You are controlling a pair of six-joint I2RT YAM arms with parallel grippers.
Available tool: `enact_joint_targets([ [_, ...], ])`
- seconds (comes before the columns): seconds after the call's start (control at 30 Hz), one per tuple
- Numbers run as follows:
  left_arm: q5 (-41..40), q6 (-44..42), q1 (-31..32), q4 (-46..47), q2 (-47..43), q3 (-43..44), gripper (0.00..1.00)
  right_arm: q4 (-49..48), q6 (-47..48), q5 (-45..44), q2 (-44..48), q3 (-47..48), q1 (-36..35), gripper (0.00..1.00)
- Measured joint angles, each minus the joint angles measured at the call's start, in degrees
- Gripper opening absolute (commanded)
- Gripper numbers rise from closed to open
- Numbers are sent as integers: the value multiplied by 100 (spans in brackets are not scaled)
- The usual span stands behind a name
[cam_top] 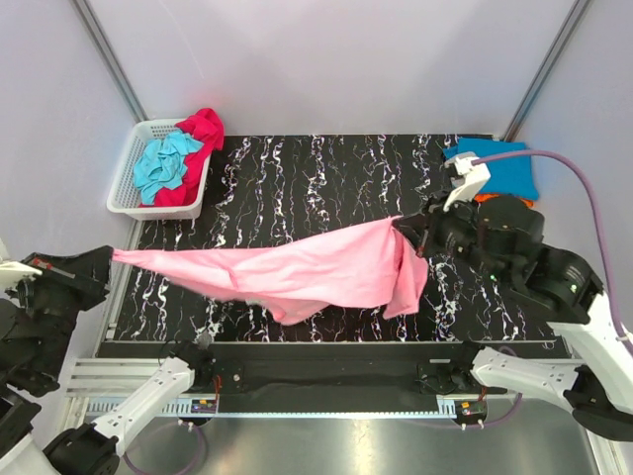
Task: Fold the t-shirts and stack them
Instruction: Flatten the tshirt out
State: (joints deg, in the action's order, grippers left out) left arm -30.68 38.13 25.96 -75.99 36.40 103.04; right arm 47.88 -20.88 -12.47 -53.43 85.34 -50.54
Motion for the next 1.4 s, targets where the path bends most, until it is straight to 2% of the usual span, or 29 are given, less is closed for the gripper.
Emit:
enact_joint_targets([
  [0.17,-138,-153,0,170,319,31,0,9,181,-376,-17,-11,-2,1],
  [0.3,-212,-221,0,625,1139,-404,0,-321,345,-861,-608,-369,11,0],
  [0.43,-236,-238,0,1211,2350,-957,0,-1117,505,-691,-1965,-778,555,0],
  [0.57,-393,-201,-11,1644,3541,-1263,0,-1895,555,-50,-3456,-1104,1644,0],
  [0.63,-514,-120,-52,1700,3989,-1281,0,-2177,627,133,-4179,-1062,2061,0],
  [0.77,-800,122,-173,1891,4745,-1241,0,-2524,820,389,-5298,-640,2470,0],
  [0.87,-997,352,-225,1941,5191,-1237,0,-2728,927,577,-5836,-284,2660,35],
  [0.9,-1060,459,-249,1947,5344,-1239,0,-2747,973,614,-5984,-125,2728,54],
  [1.03,-1182,721,-323,1954,5434,-1307,0,-2946,1080,656,-6242,374,3005,74],
  [1.17,-1266,852,-378,2015,5407,-1432,0,-3071,1104,535,-6146,540,3195,74],
  [1.27,-1241,892,-398,2024,5405,-1615,0,-2907,1062,505,-5886,468,3211,70],
  [1.4,-1119,887,-398,2039,5403,-1845,0,-2695,789,769,-4809,-457,3178,65],
])
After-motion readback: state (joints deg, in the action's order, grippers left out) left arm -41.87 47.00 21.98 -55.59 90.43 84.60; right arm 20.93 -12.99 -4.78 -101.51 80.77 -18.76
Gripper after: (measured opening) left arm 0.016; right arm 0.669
